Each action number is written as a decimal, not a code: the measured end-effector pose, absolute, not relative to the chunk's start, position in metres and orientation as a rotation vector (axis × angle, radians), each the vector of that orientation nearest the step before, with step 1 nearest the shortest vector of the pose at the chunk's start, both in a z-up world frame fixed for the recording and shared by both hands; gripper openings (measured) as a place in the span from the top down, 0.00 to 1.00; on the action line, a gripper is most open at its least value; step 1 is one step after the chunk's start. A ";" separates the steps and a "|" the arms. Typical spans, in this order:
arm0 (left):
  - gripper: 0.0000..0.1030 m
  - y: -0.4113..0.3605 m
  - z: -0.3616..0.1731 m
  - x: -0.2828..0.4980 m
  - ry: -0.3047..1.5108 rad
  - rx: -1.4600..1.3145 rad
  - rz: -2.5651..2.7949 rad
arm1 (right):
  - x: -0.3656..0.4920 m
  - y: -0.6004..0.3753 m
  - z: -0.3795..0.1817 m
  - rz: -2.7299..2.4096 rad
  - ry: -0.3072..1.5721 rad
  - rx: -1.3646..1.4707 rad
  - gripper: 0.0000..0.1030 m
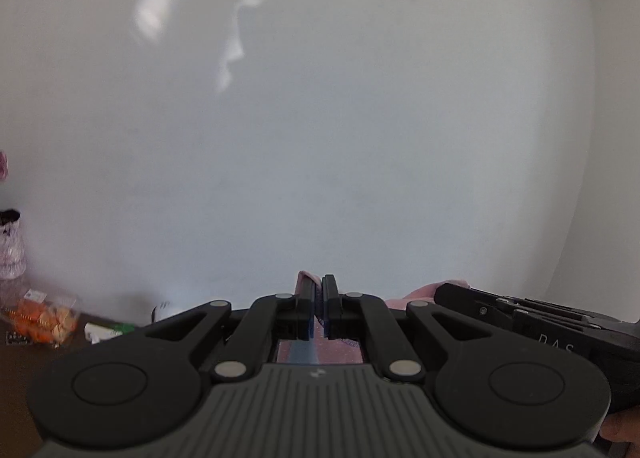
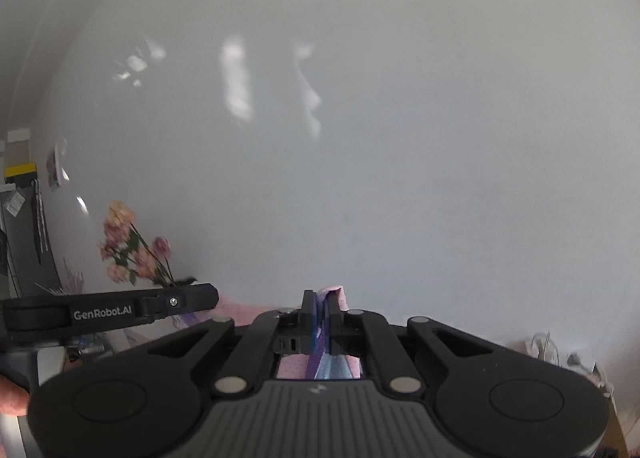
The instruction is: Fold clothes
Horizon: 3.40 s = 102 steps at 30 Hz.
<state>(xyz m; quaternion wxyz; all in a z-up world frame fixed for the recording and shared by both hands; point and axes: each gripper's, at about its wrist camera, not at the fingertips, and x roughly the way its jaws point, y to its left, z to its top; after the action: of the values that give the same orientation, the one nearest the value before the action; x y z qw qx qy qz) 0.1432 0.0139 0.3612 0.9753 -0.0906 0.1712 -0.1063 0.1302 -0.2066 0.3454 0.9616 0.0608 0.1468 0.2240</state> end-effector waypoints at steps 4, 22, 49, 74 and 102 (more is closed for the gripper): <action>0.52 0.030 0.227 0.239 0.507 -0.157 -0.096 | 0.240 -0.168 0.214 0.375 0.564 -0.014 0.91; 0.38 0.005 0.047 0.077 0.834 0.029 -0.287 | 0.092 -0.183 0.042 0.513 0.827 -0.055 0.56; 0.55 0.052 0.042 0.146 0.835 -0.001 -0.110 | 0.151 -0.132 0.027 0.478 0.816 -0.081 0.70; 0.36 0.072 0.056 0.055 0.848 -0.163 -0.341 | 0.079 -0.151 0.047 0.693 0.804 -0.013 0.73; 0.62 0.085 0.071 0.090 0.710 -0.356 -0.250 | 0.109 -0.147 0.053 0.434 0.654 -0.103 0.91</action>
<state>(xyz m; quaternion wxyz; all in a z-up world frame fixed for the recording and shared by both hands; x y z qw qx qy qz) 0.0897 0.0854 0.0709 0.9145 -0.1730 0.3450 -0.1215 0.1085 -0.1473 0.0526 0.9226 -0.0504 0.3186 0.2114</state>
